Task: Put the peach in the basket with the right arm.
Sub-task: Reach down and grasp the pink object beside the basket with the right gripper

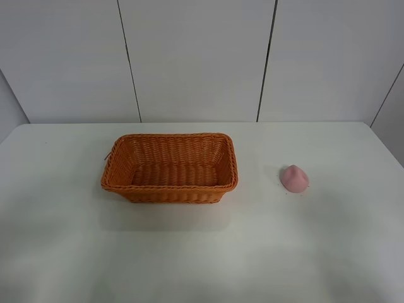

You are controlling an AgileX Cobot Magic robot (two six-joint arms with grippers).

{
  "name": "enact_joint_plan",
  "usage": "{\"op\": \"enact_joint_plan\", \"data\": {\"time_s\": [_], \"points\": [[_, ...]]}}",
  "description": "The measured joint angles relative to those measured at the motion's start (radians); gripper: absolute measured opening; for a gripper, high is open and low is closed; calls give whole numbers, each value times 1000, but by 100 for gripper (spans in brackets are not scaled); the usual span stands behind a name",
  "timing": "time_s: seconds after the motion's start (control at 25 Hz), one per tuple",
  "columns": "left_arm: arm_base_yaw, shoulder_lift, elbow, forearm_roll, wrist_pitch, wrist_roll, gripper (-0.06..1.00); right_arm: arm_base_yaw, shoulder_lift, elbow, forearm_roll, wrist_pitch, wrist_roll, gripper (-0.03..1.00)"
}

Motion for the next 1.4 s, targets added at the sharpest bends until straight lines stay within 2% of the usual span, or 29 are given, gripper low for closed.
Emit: {"op": "enact_joint_plan", "data": {"time_s": [0.36, 0.52, 0.88, 1.08, 1.4], "points": [[0, 0, 0, 0, 0, 0, 99, 0, 2, 0, 0, 0, 0, 64], [0, 0, 0, 0, 0, 0, 99, 0, 105, -5, 1, 1, 0, 64], [0, 0, 0, 0, 0, 0, 99, 0, 790, -232, 8, -61, 0, 64], [0, 0, 0, 0, 0, 0, 99, 0, 1186, -409, 14, -112, -1, 64], [0, 0, 0, 0, 0, 0, 99, 0, 1708, -746, 20, -128, -18, 65]]}}
